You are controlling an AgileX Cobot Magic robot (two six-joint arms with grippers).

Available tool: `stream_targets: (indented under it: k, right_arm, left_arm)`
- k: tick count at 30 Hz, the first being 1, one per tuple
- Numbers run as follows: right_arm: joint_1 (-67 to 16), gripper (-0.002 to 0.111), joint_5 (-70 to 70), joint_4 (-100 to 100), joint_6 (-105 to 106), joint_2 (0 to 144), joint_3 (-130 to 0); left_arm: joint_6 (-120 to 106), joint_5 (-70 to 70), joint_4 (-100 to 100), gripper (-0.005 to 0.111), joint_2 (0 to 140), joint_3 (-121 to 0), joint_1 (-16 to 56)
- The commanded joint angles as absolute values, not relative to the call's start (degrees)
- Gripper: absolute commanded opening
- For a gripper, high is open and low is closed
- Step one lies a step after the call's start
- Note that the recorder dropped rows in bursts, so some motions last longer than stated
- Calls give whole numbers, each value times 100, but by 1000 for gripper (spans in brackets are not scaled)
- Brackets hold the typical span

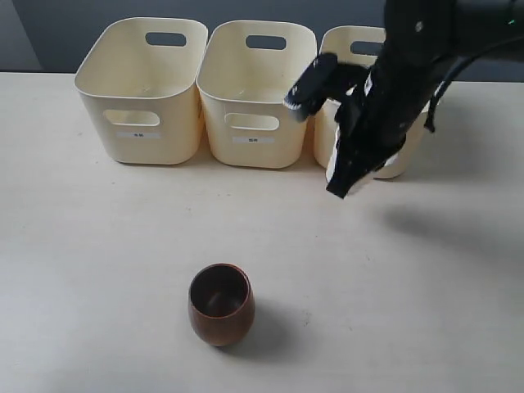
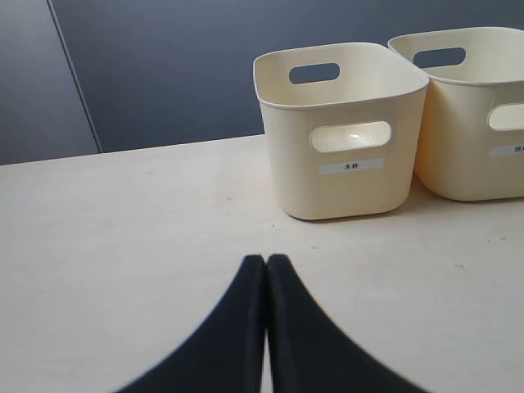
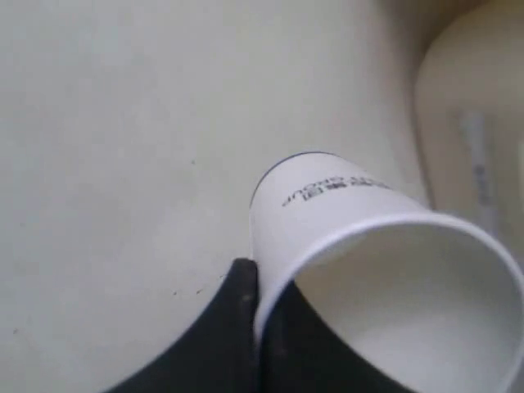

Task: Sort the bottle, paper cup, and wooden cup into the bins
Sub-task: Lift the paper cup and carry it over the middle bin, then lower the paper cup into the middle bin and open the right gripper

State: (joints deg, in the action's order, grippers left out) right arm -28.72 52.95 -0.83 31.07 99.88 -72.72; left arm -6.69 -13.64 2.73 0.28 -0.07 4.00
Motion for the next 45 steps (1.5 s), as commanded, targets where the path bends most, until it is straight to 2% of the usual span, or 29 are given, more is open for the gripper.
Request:
stream_targets:
  k: [1,4,12,26,30,37,39,43,45]
  right_arm:
    - [-2870,-1,4664,196,3318,9112,-7531]
    - [-2870,-1,4195,532,3333,8965,-7955]
    - [-2870,-1,4246,590,3450,9974,-9231]
    - [-2870,-1,6205,-161,3811,13371,-13266]
    - [-2870,-1,6514,-172,3998,13902,-13719]
    - [-2870,-1,6506,-211,4036,14143,-13749]
    - [-2870,2,6516,-211,4036,14155,-13749]
    - [-2870,21,6516,-211,4036,14155,-13756]
    - [-2870,23,6487,-211,4036,14155,-13756]
  left_arm:
    - [-658,-1364,264,0,0,0,420]
    - [-658,-1364,264,0,0,0,420]
    - [-658,-1364,264,0,0,0,420]
    - [-658,-1364,264,0,0,0,420]
    - [-658,-1364,264,0,0,0,420]
    - [-658,-1364,264,0,0,0,420]
    - [-658,-1364,264,0,0,0,420]
    - [-658,-1364,264,0,0,0,420]
    - [-658,-1364,264,0,0,0,420]
